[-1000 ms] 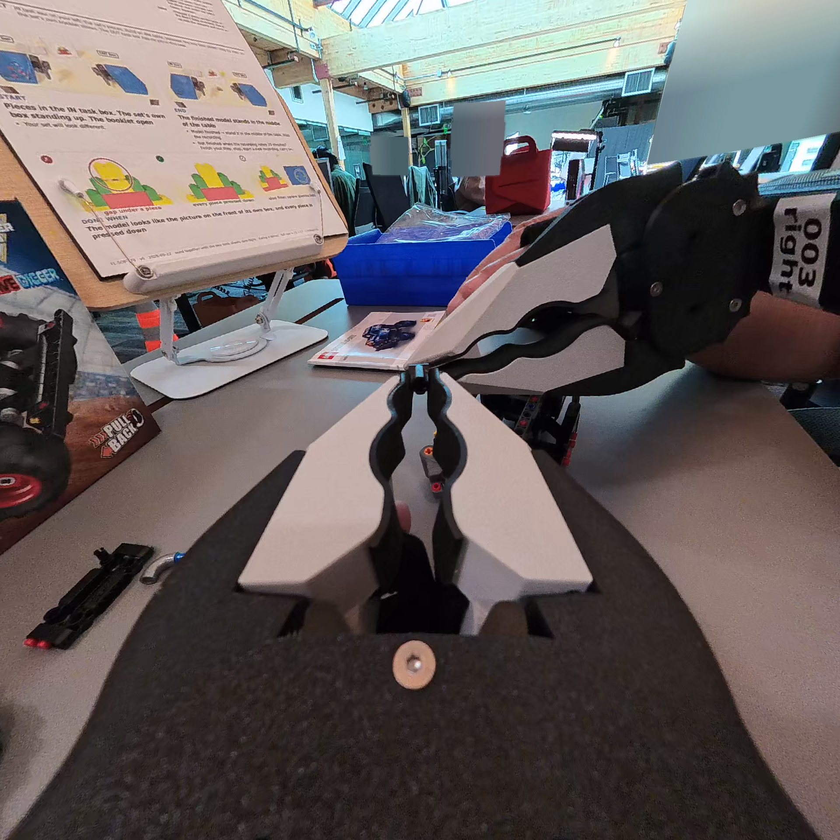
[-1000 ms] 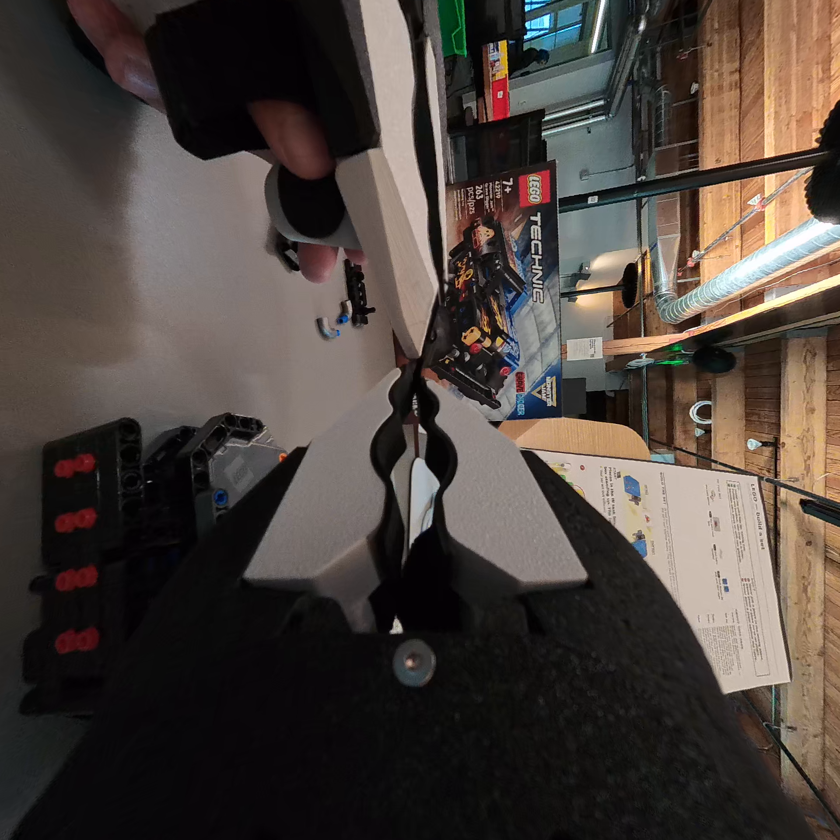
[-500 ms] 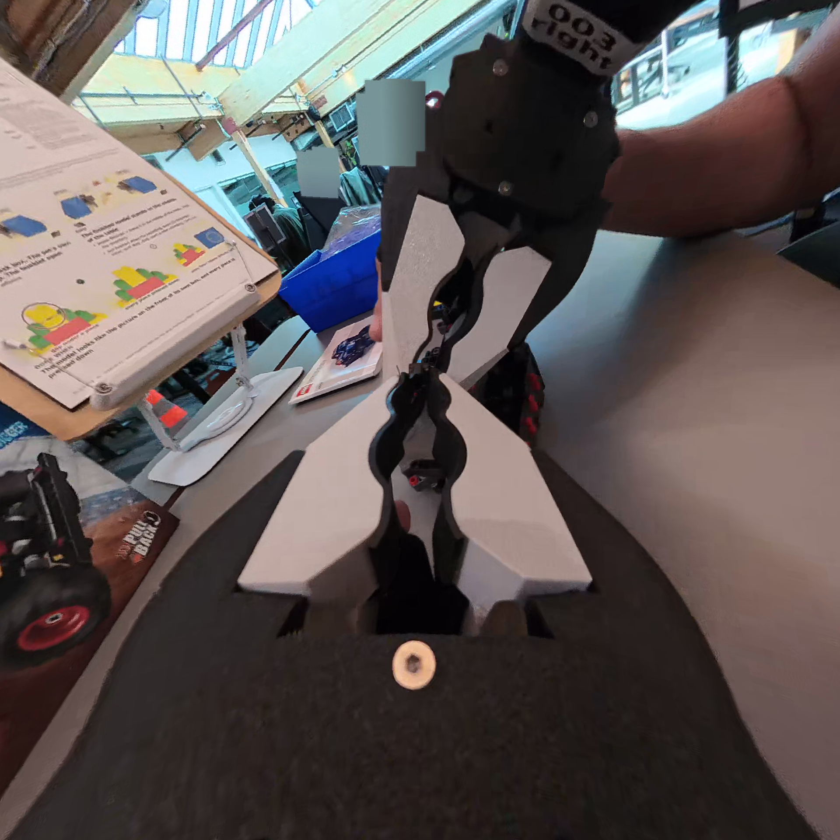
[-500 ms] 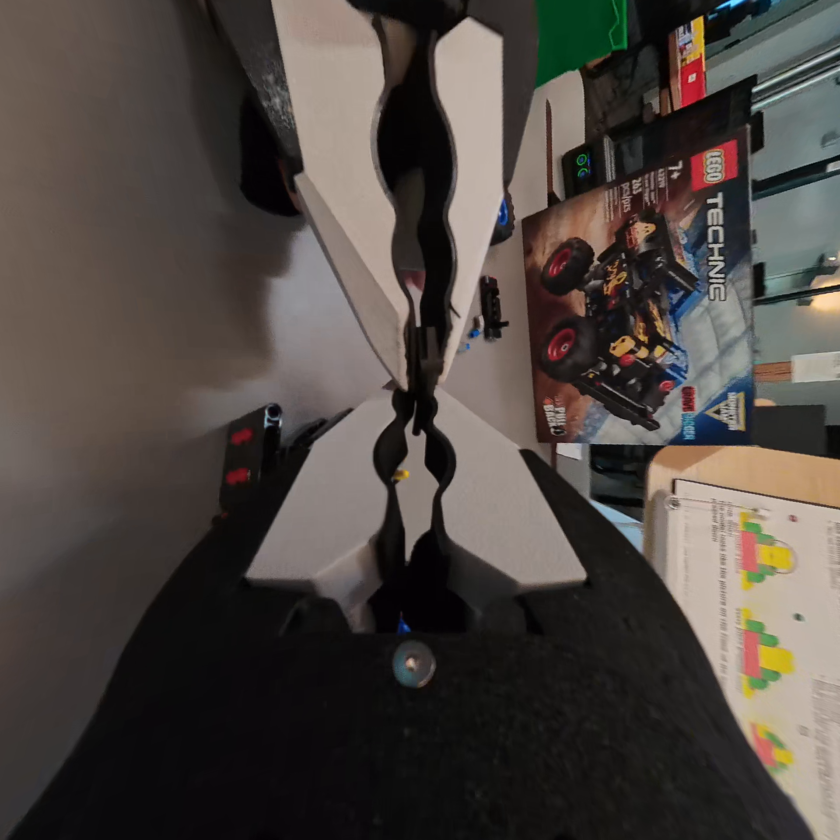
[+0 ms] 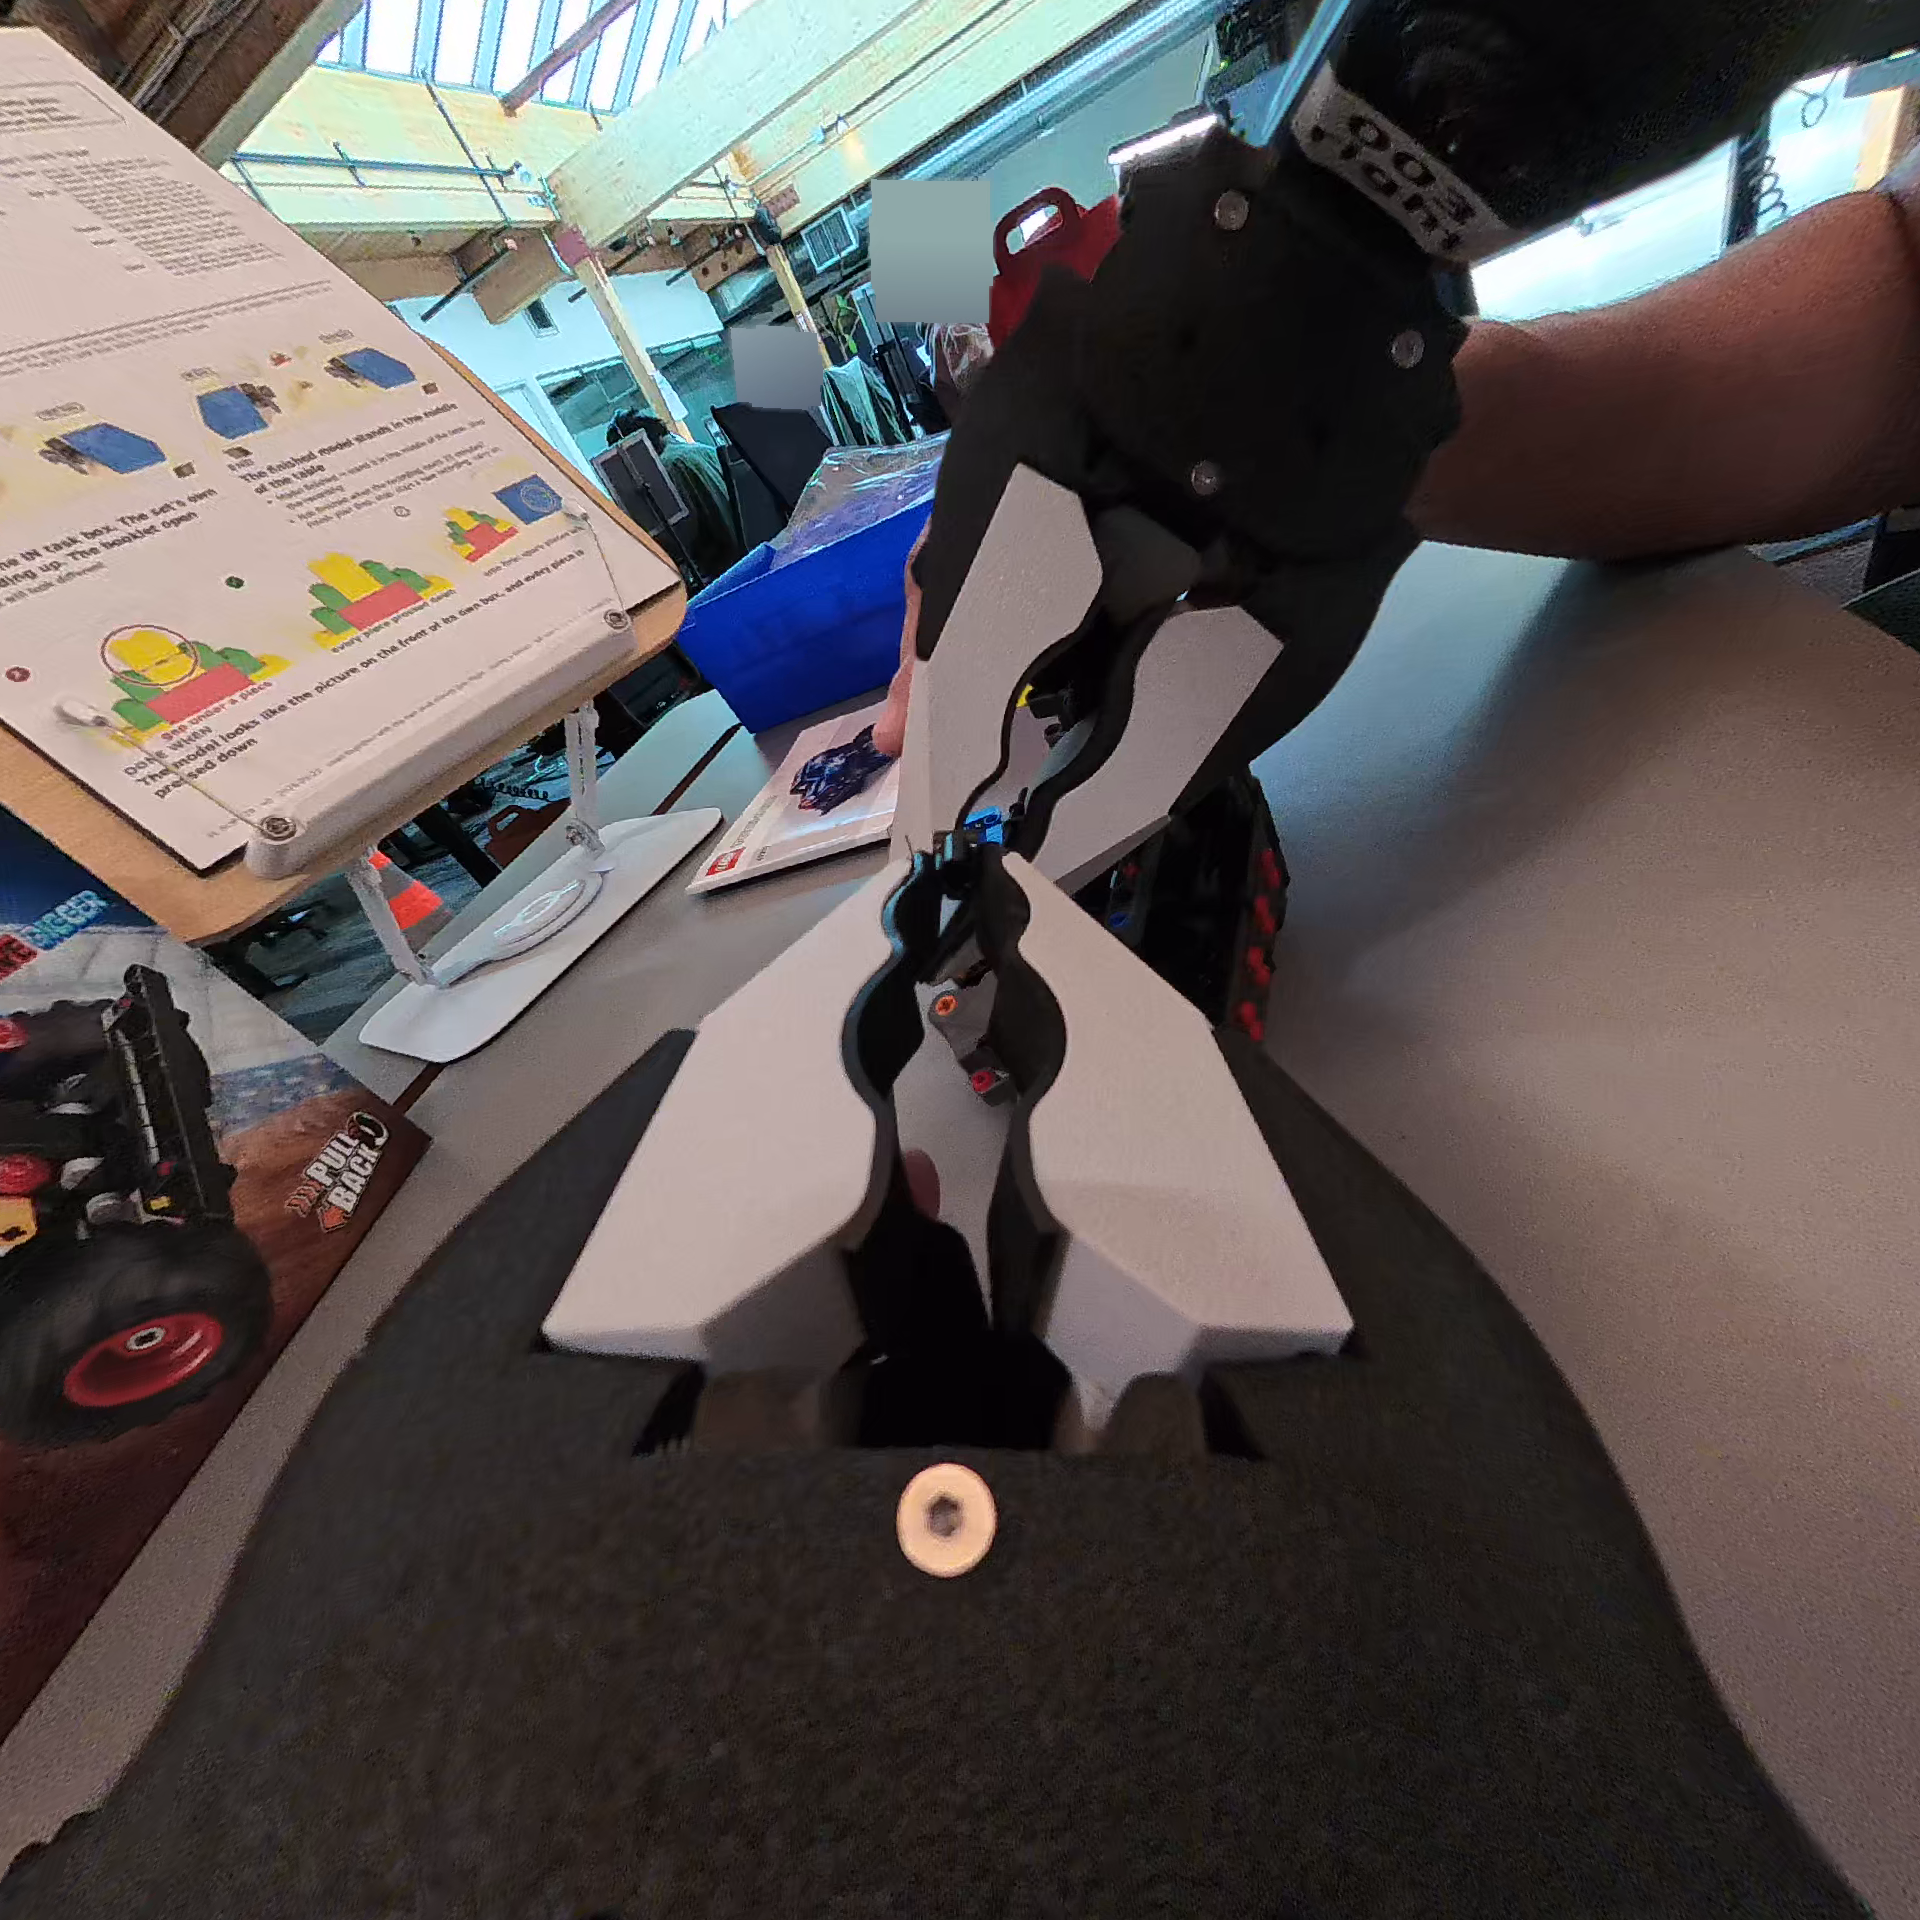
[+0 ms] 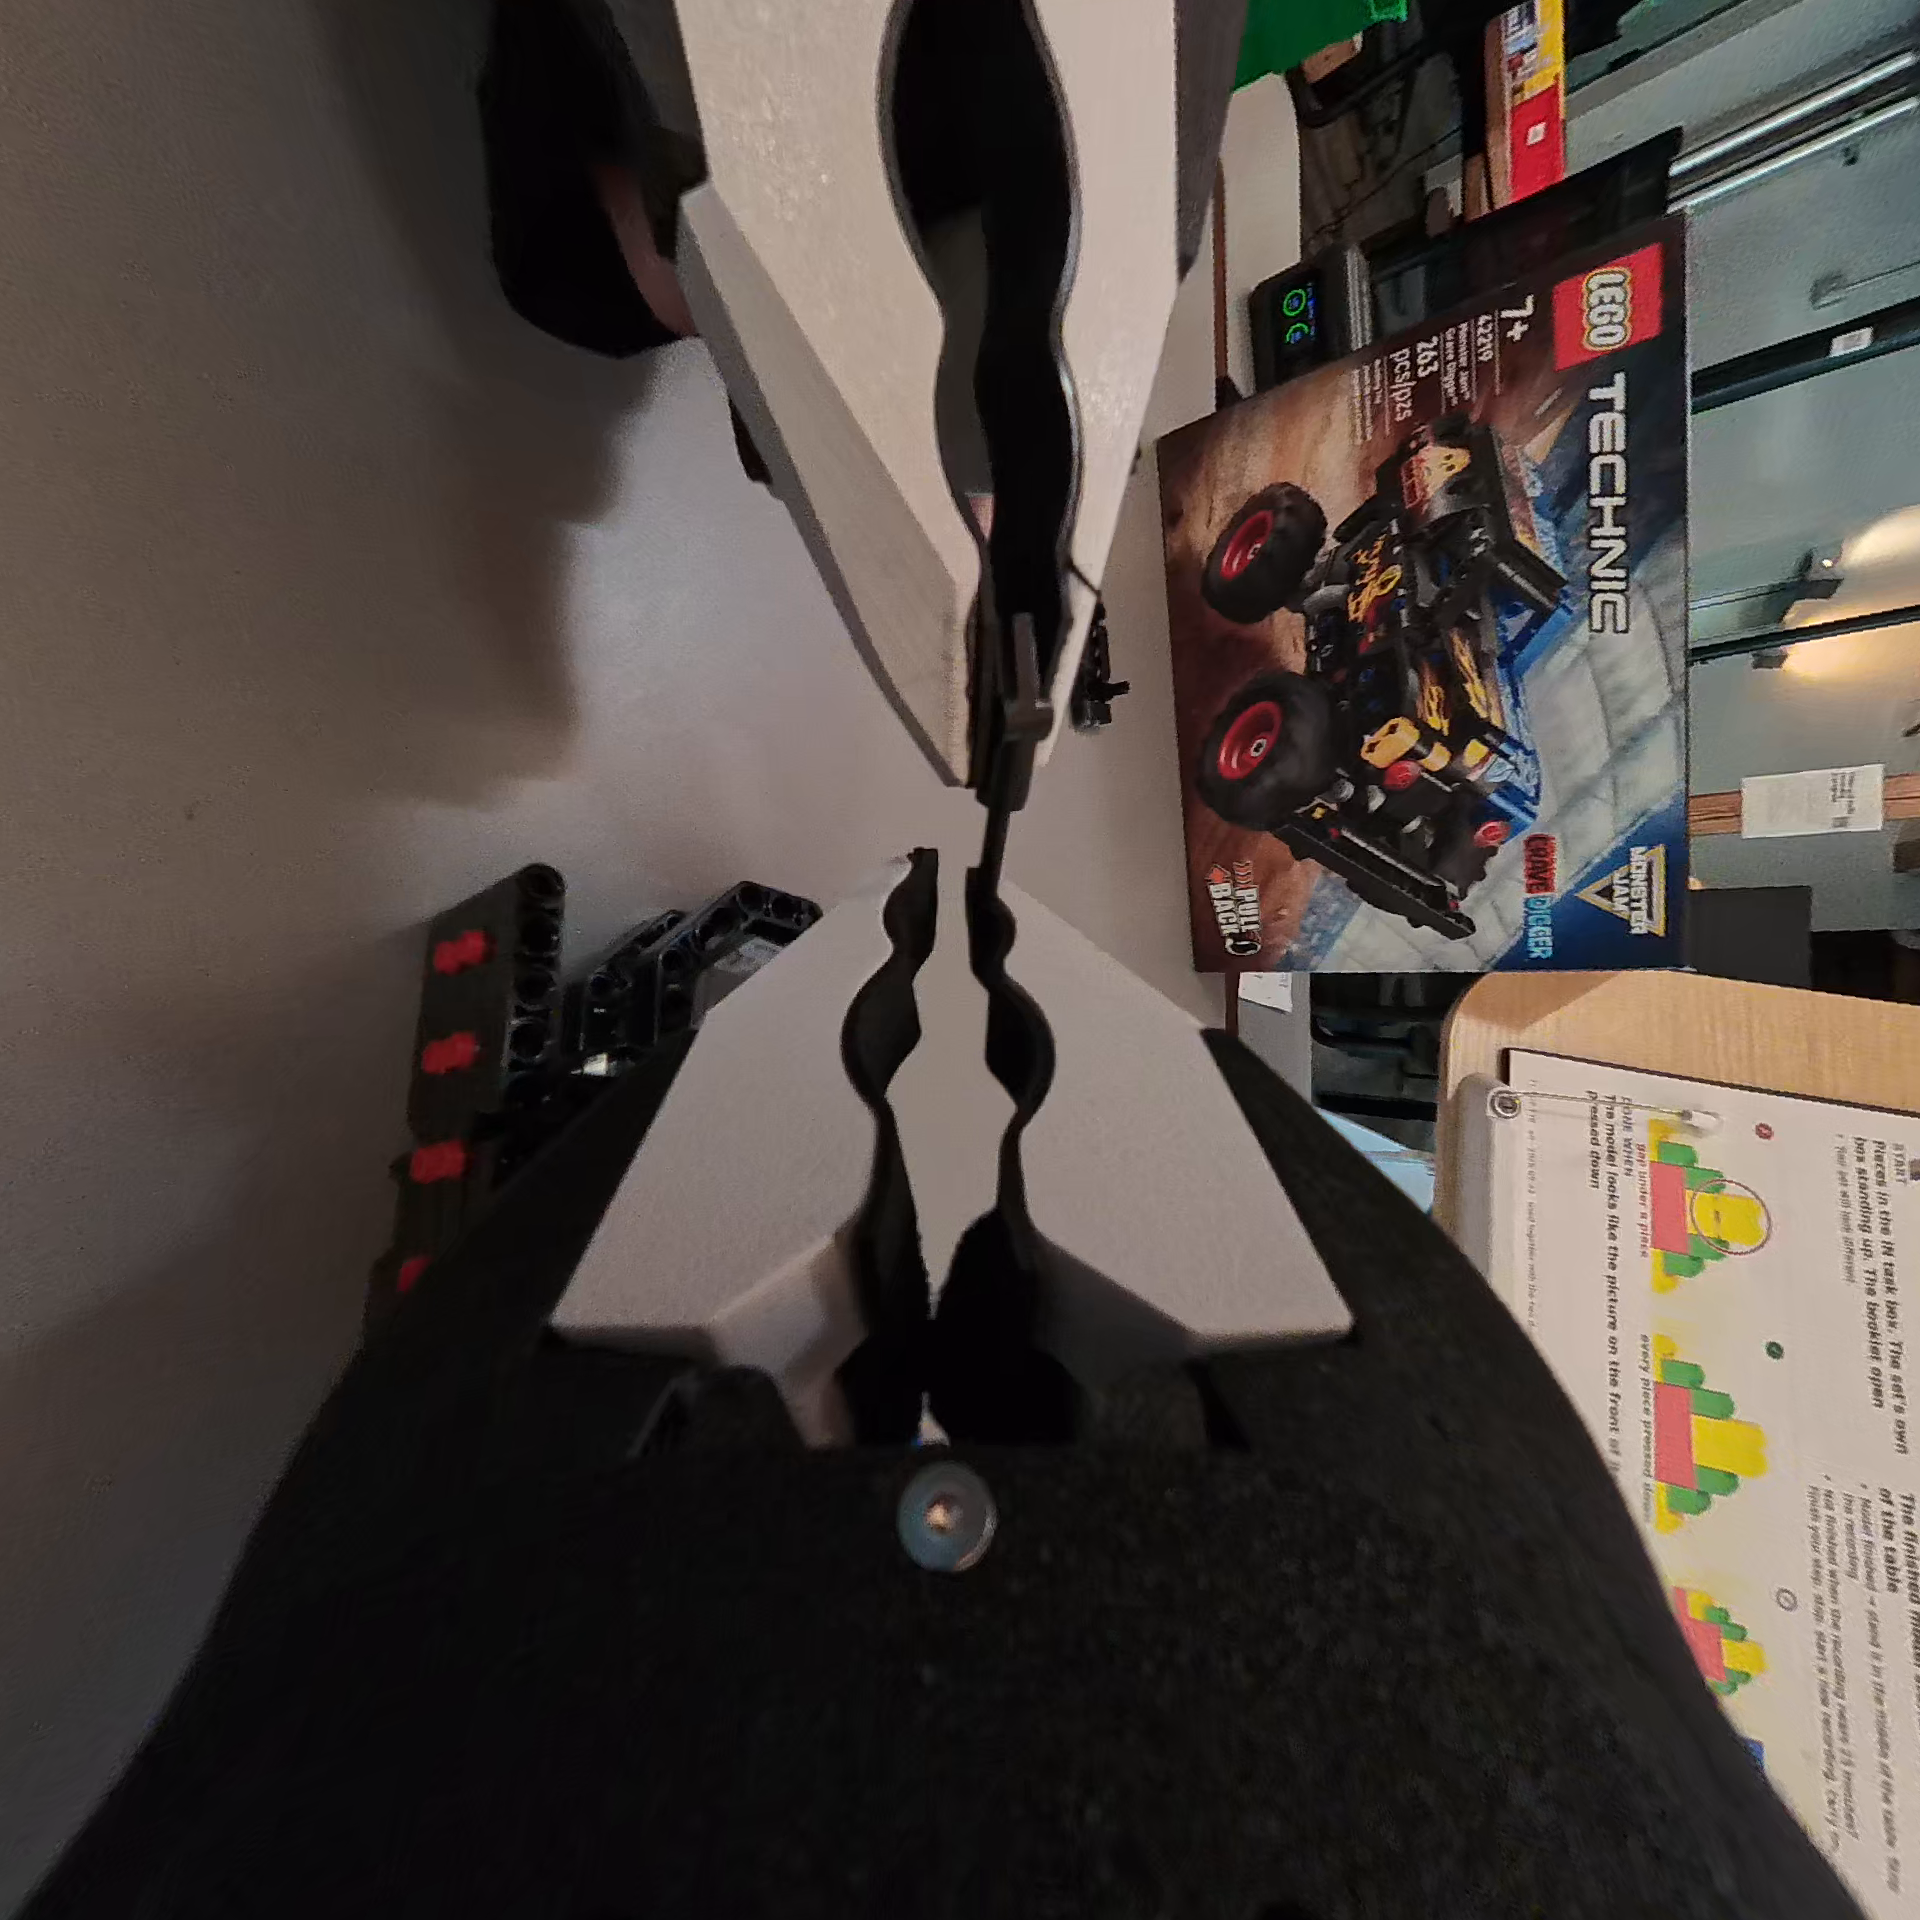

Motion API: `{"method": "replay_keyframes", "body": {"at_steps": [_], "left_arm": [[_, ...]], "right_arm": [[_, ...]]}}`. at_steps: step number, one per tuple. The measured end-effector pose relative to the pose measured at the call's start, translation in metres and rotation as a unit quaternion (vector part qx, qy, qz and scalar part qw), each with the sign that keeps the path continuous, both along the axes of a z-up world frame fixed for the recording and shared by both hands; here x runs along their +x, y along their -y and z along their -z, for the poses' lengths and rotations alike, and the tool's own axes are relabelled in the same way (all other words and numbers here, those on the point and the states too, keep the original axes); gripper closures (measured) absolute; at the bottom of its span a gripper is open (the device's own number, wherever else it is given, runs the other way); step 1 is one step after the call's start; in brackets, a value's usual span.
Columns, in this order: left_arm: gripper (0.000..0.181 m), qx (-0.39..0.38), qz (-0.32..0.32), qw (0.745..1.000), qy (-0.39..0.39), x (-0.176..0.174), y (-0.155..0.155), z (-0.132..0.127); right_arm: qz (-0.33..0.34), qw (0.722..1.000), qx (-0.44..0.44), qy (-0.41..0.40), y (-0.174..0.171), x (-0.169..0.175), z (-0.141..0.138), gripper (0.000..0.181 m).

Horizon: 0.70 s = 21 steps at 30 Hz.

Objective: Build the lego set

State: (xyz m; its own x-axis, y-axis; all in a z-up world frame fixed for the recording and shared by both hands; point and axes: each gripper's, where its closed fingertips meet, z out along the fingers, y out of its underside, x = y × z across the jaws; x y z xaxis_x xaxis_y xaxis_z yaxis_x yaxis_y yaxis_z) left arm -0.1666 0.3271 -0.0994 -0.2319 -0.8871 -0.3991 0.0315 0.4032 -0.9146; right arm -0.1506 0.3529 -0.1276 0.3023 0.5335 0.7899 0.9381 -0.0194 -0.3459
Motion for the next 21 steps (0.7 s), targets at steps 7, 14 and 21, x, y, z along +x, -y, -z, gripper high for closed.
{"method": "replay_keyframes", "body": {"at_steps": [7,14,21], "left_arm": [[0.175,-0.006,0.0,1.0,-0.003,0.0,-0.002,0.0],[0.175,-0.023,-0.001,1.0,0.003,-0.001,-0.005,-0.004],[0.175,-0.016,-0.002,1.0,0.002,-0.001,-0.004,-0.003]], "right_arm": [[-0.002,1.0,0.024,0.007,-0.002,0.0,-0.004,0.172],[-0.001,0.999,0.053,0.003,-0.004,-0.001,-0.011,0.167],[0.008,0.998,0.063,-0.005,-0.005,0.001,-0.017,0.163]]}}
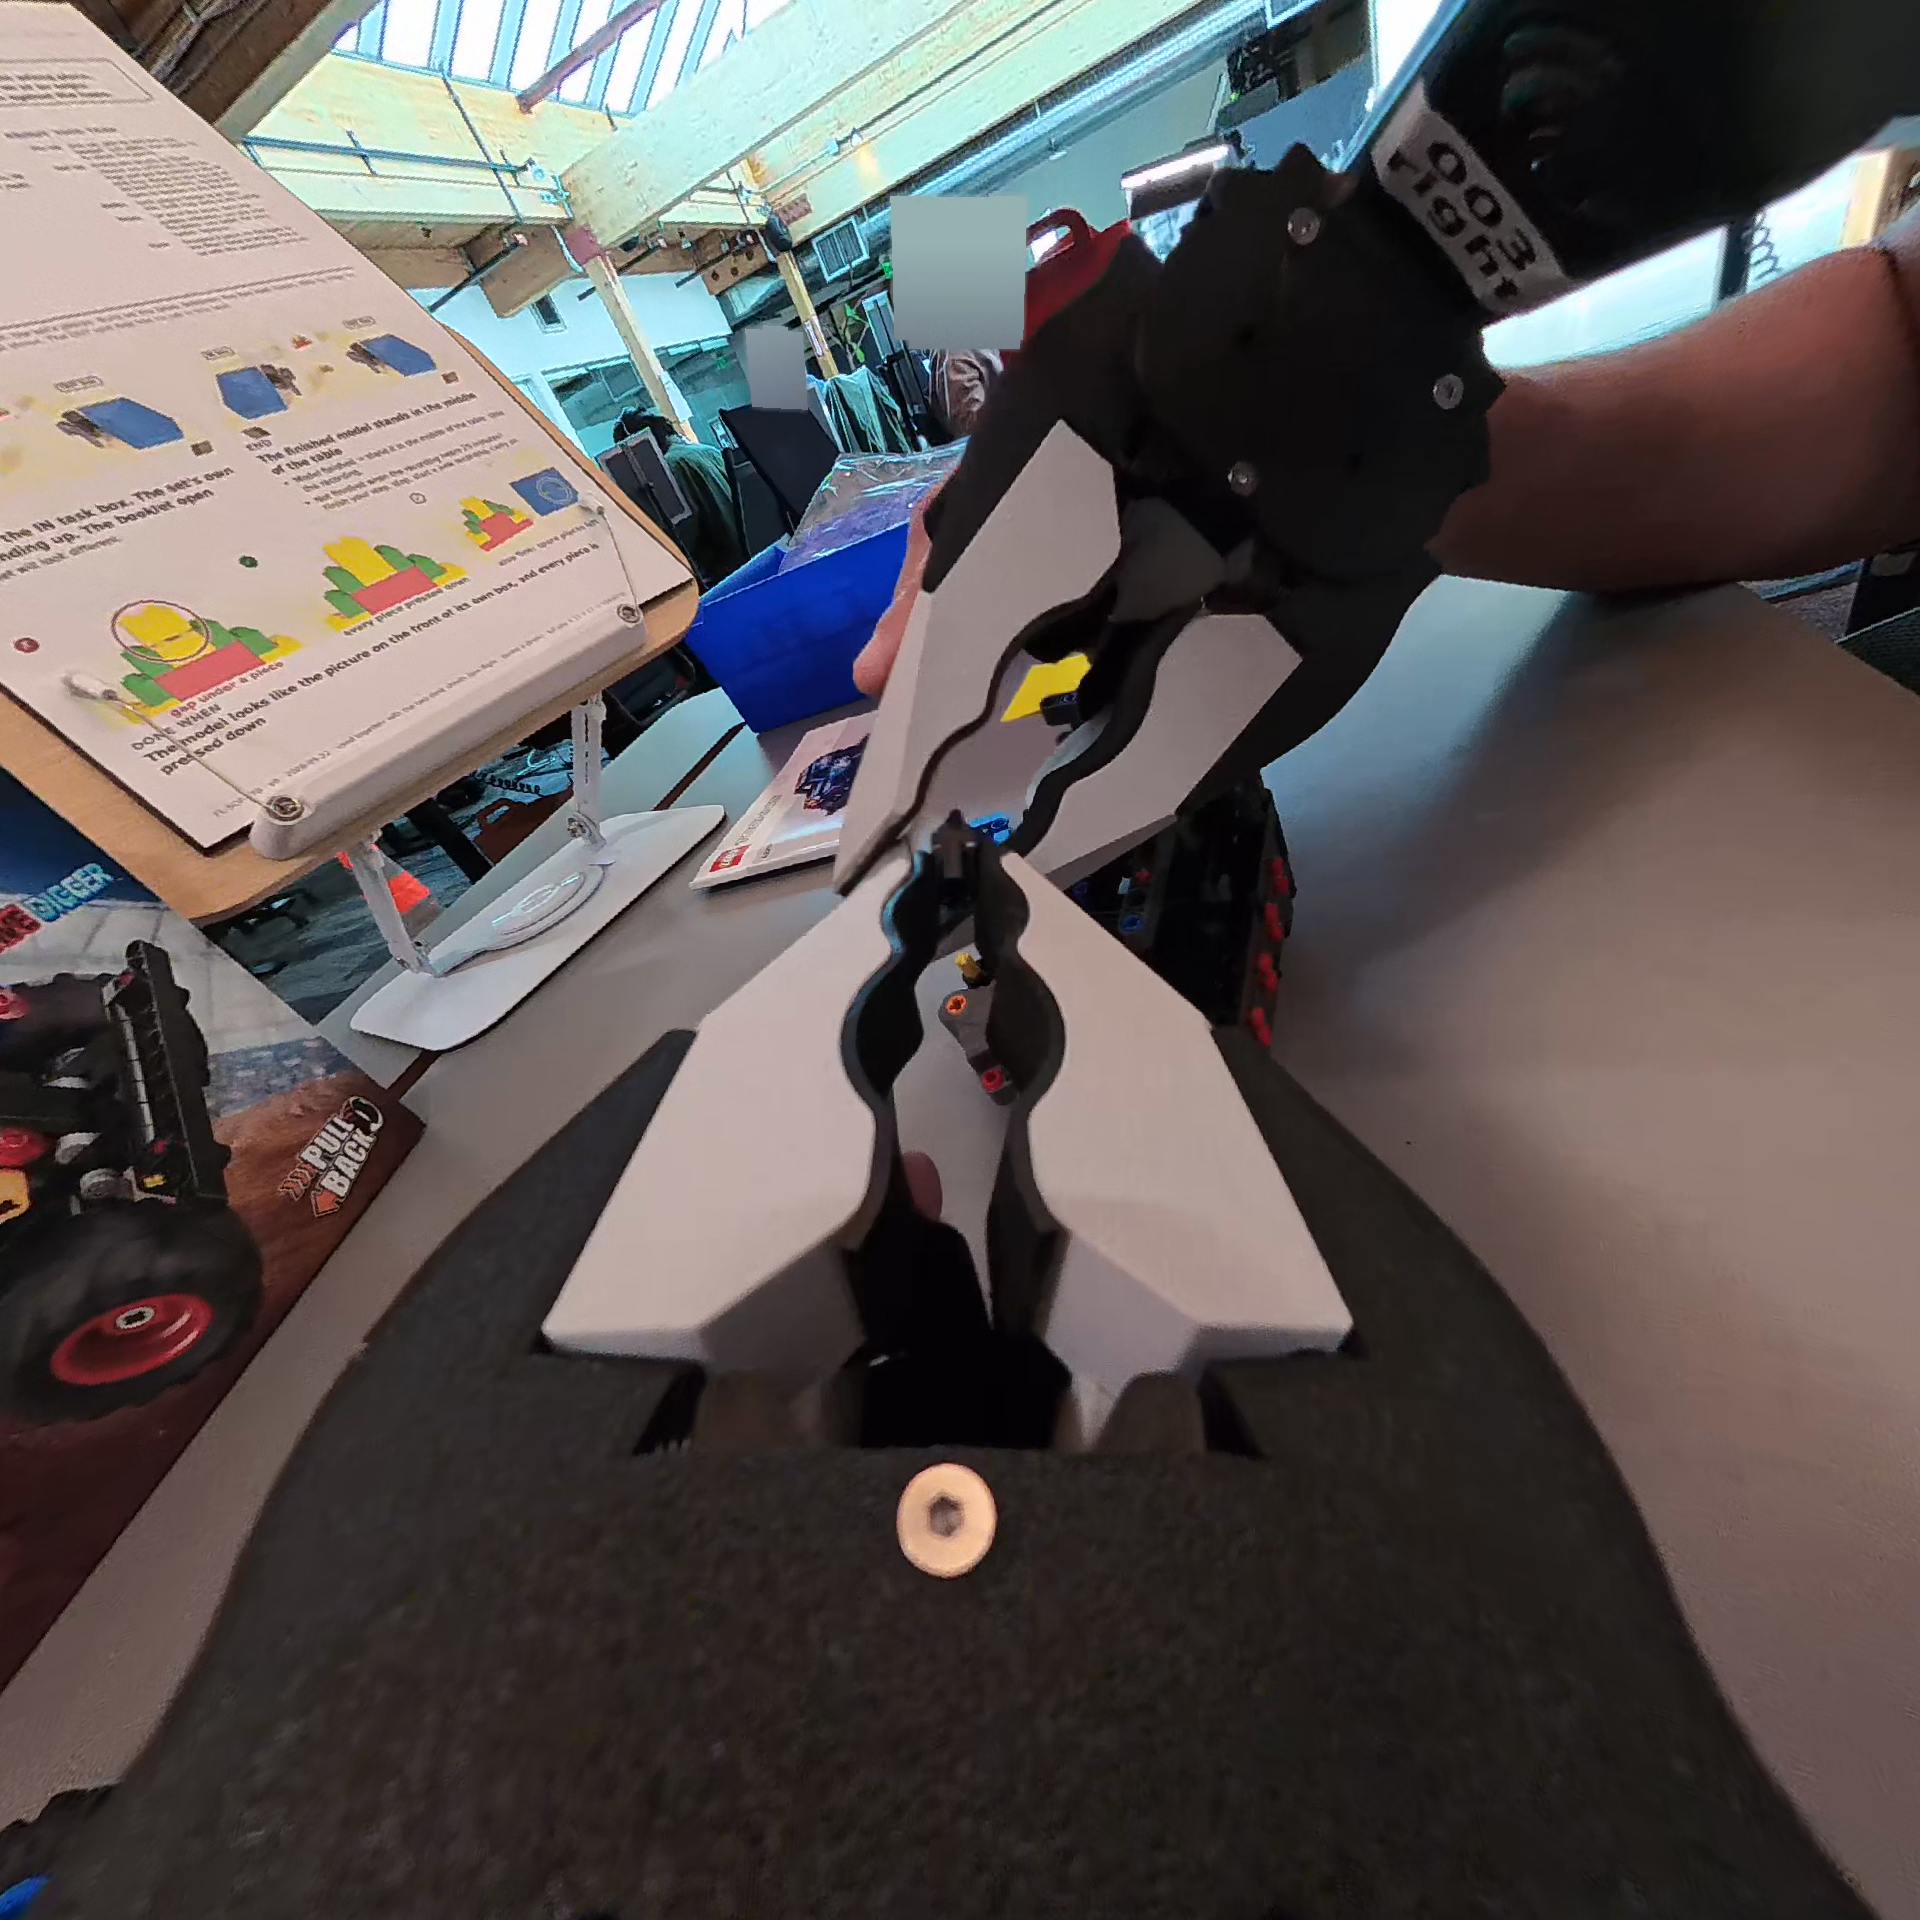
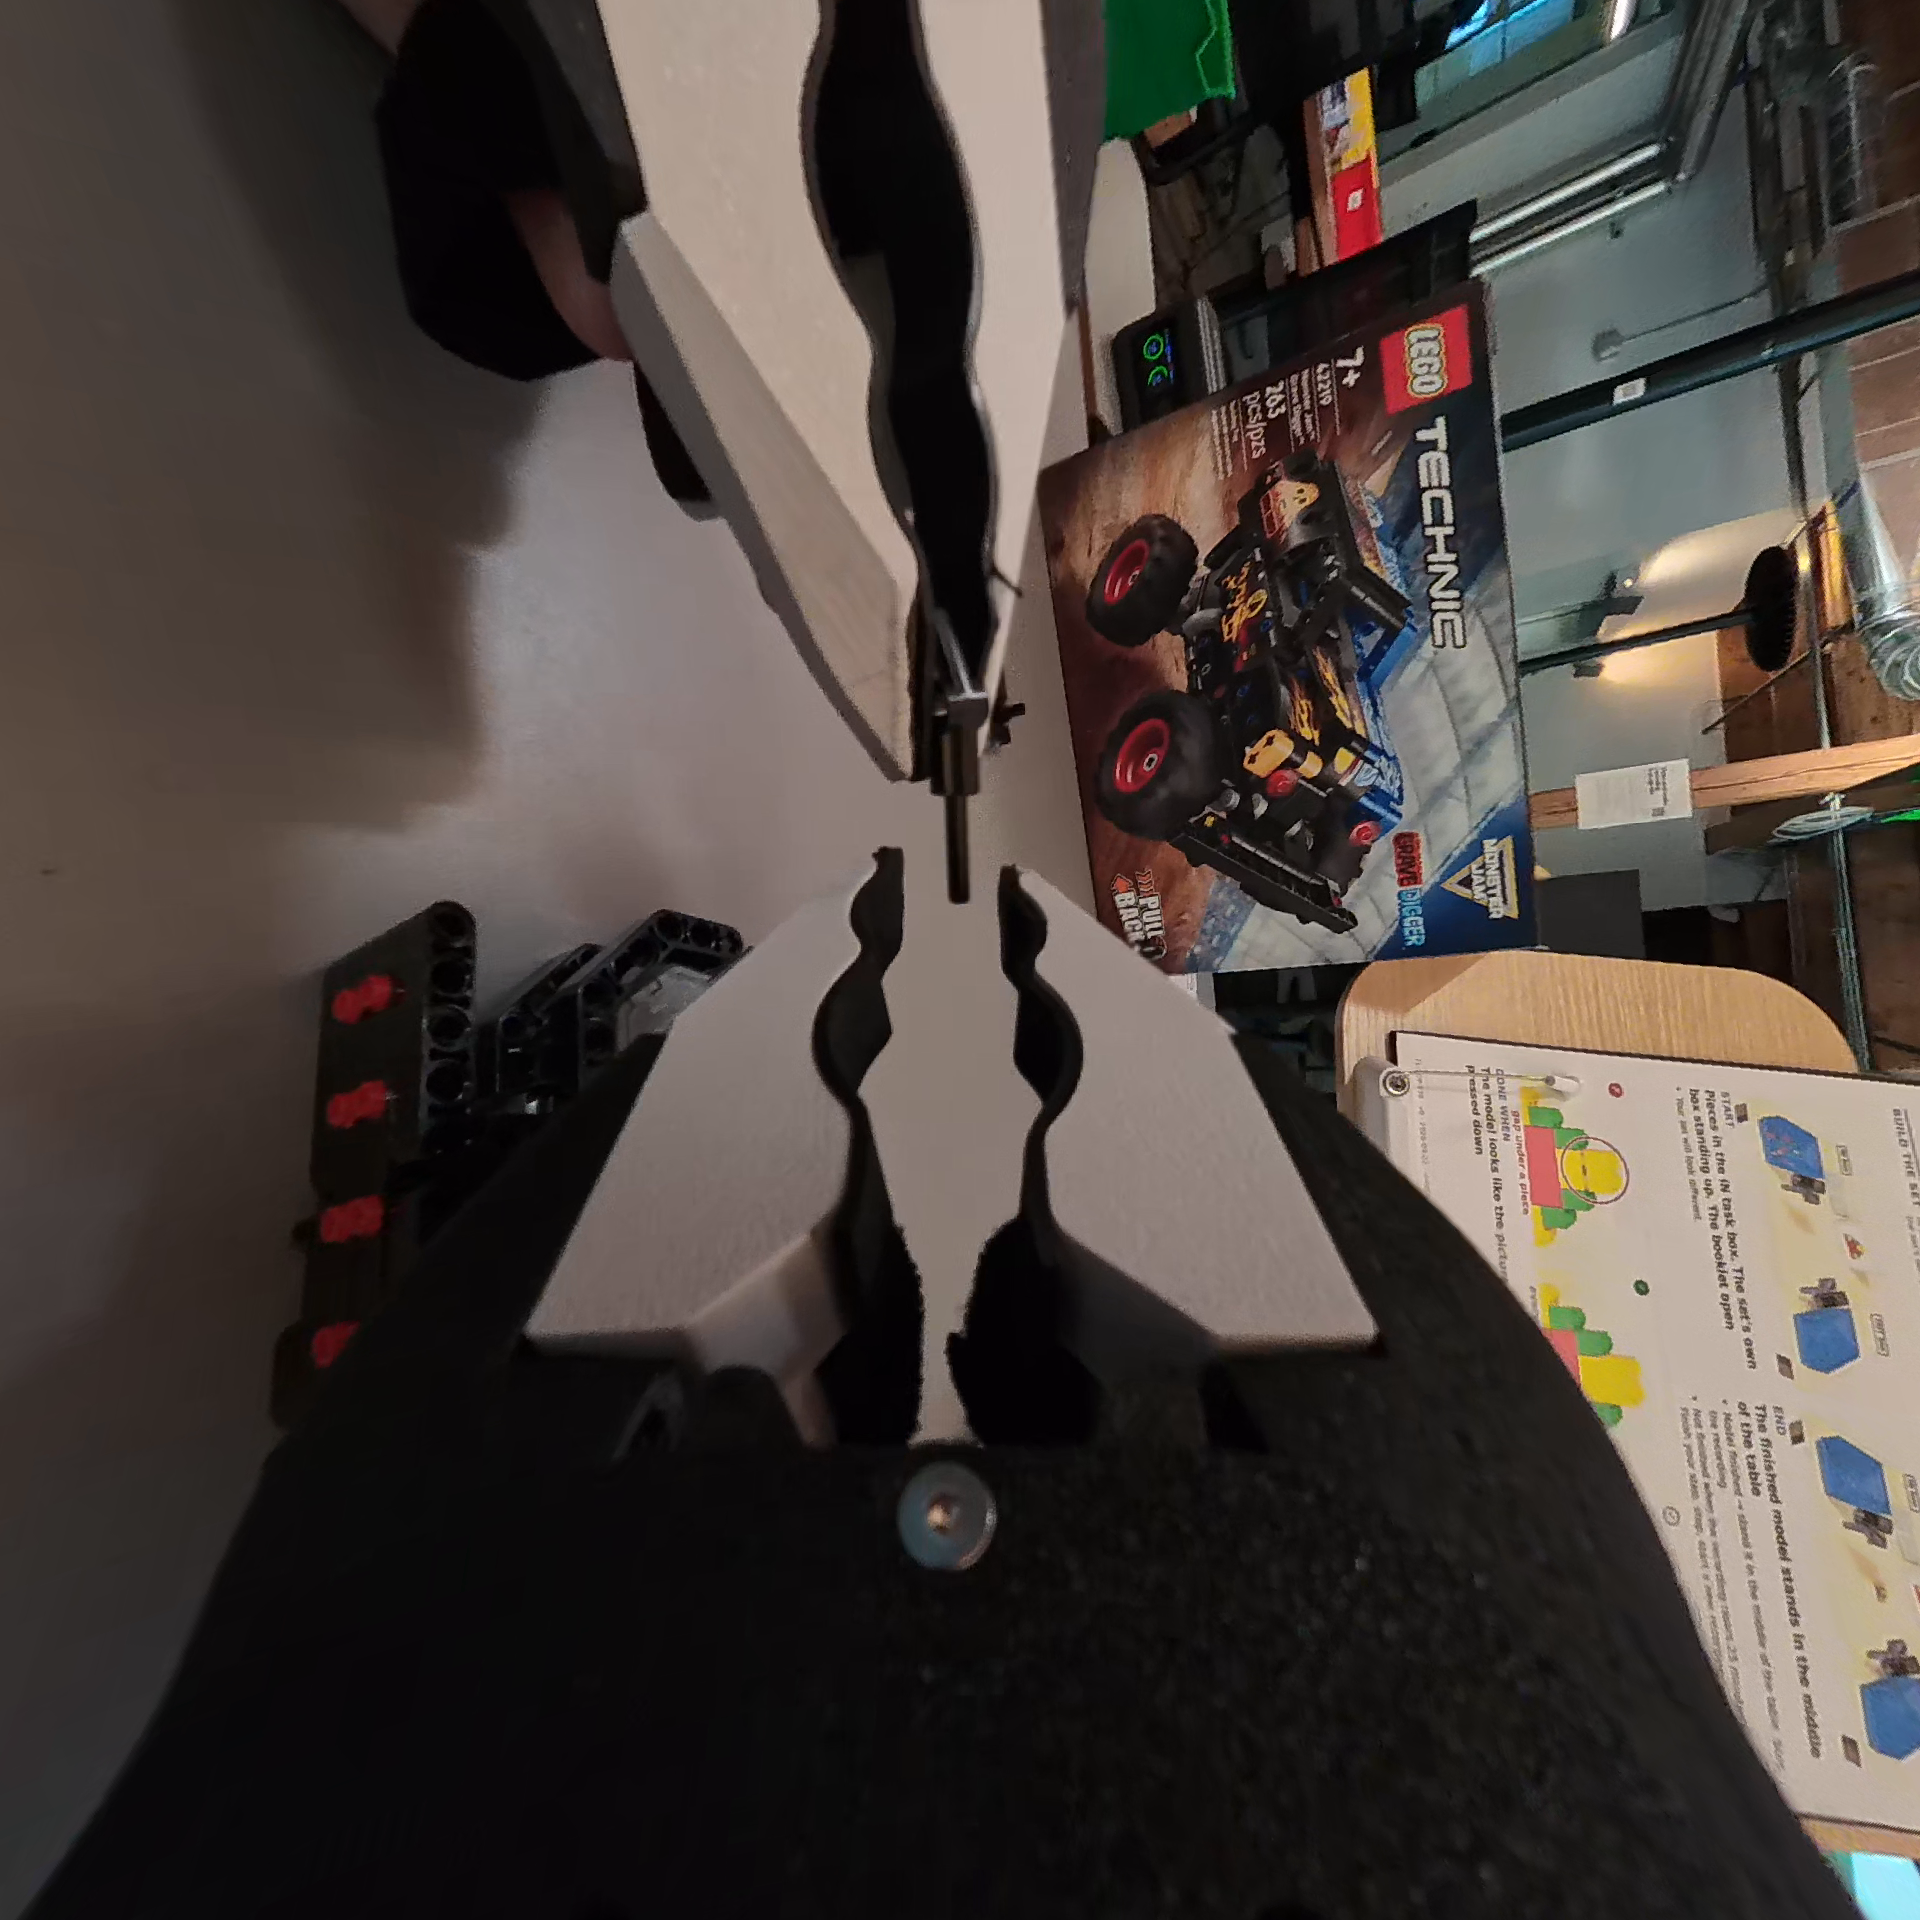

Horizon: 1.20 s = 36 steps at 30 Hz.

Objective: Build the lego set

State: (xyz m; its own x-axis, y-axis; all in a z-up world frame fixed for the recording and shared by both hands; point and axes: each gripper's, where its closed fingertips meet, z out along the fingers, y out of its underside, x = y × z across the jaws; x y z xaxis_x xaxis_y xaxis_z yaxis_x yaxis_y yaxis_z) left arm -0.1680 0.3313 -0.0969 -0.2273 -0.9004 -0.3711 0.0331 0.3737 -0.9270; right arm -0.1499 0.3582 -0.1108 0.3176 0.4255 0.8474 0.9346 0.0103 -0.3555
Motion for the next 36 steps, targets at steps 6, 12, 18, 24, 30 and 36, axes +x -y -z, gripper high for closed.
{"method": "replay_keyframes", "body": {"at_steps": [6,12,18,24,30,36], "left_arm": [[0.175,0.009,-0.008,1.0,-0.001,0.001,-0.001,0.001],[0.175,0.011,-0.005,1.0,-0.007,0.001,-0.001,0.003],[0.176,0.013,-0.001,1.0,-0.015,0.002,0.002,0.005],[0.176,-0.008,0.003,1.0,-0.011,0.001,0.002,0.002],[0.176,-0.005,0.008,1.0,0.004,-0.001,0.006,-0.003],[0.176,0.044,-0.006,0.999,0.021,-0.002,0.009,-0.004]], "right_arm": [[-0.017,1.0,0.005,0.009,0.003,-0.006,0.0,0.17],[-0.035,0.999,0.034,0.02,0.005,-0.013,-0.007,0.179],[-0.051,0.999,0.0,0.012,0.008,-0.011,-0.002,0.179],[-0.052,0.999,-0.002,0.013,0.009,-0.011,-0.005,0.179],[-0.059,0.998,-0.009,-0.001,0.012,-0.013,-0.007,0.178],[-0.071,0.997,-0.016,-0.011,0.014,-0.015,-0.006,0.178]]}}
